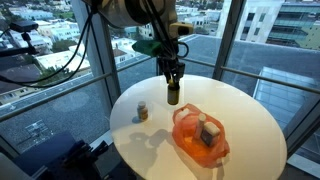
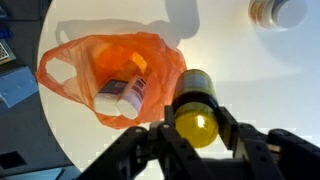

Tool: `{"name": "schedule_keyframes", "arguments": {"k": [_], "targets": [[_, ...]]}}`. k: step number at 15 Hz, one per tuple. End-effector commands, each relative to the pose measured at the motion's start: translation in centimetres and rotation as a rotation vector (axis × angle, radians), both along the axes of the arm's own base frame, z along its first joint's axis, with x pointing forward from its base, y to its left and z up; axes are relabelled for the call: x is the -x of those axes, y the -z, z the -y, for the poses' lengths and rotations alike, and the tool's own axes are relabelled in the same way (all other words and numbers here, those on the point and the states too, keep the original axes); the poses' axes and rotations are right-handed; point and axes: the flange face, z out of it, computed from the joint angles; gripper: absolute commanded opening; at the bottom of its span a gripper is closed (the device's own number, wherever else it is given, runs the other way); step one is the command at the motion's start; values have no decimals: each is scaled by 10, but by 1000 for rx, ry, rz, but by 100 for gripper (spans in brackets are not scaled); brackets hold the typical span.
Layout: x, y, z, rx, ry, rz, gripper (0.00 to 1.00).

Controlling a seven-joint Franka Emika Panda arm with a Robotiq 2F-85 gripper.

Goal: Put the black and yellow container on the table

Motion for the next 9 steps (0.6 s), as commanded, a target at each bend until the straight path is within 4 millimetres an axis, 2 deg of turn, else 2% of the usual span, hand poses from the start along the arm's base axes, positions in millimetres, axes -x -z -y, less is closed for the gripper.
{"name": "schedule_keyframes", "arguments": {"k": [1, 9], "targets": [[12, 13, -17, 11, -33, -33, 20], [36, 70, -22, 4, -55, -123, 20]]}}
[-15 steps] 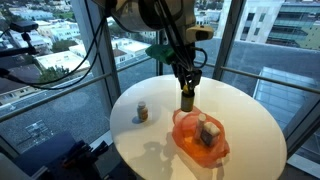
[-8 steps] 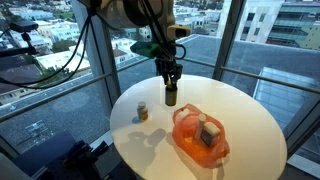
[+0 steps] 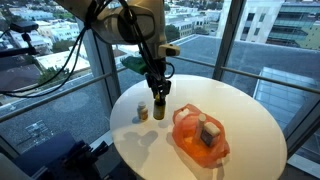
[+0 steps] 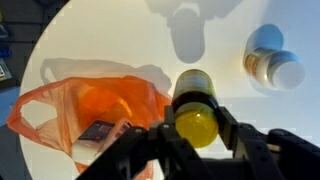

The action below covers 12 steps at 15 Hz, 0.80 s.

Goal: Put the black and yellow container on the table

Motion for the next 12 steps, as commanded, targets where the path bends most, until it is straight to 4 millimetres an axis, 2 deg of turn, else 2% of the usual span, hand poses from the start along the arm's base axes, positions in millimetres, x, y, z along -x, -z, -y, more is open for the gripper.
{"name": "schedule_keyframes", "arguments": {"k": [1, 7, 12], "targets": [[9, 18, 3, 27, -22, 3, 20], [16, 54, 7, 40, -48, -1, 20], [17, 71, 13, 36, -40, -7, 20]]}}
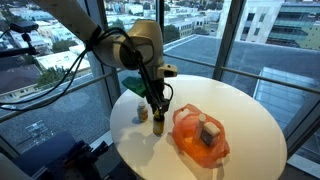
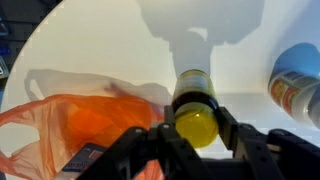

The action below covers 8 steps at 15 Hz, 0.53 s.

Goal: Put the black and yellow container on the table

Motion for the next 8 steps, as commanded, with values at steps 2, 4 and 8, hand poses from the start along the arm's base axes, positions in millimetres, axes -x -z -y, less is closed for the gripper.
{"name": "schedule_keyframes", "arguments": {"k": [2, 4, 8], "targets": [[0, 8, 8, 18, 4, 12, 20], [0, 11, 10, 23, 3, 13, 20], [0, 15, 13, 25, 5, 16, 42]]}}
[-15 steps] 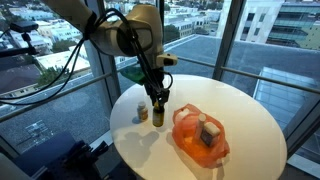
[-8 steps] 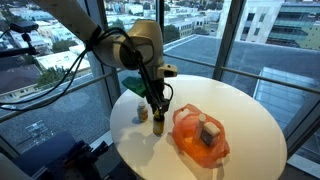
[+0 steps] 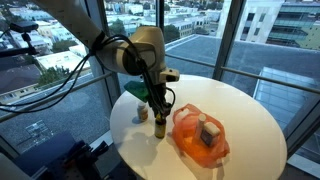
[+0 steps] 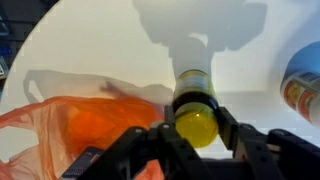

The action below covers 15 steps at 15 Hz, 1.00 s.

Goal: Put the black and yellow container on the table

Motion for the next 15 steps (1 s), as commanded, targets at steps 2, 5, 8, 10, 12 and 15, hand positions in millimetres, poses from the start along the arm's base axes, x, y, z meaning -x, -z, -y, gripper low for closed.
{"name": "schedule_keyframes", "arguments": {"k": [2, 5, 8, 10, 12, 15], "targets": [[0, 0, 6, 18, 6, 14, 71], [1, -7, 7, 11, 2, 10, 93], [4, -25, 7, -11, -7, -10, 100], [6, -41, 8, -19, -10, -30, 100], [9, -61, 9, -31, -7, -52, 100], [12, -91, 11, -56, -10, -89, 100]]}}
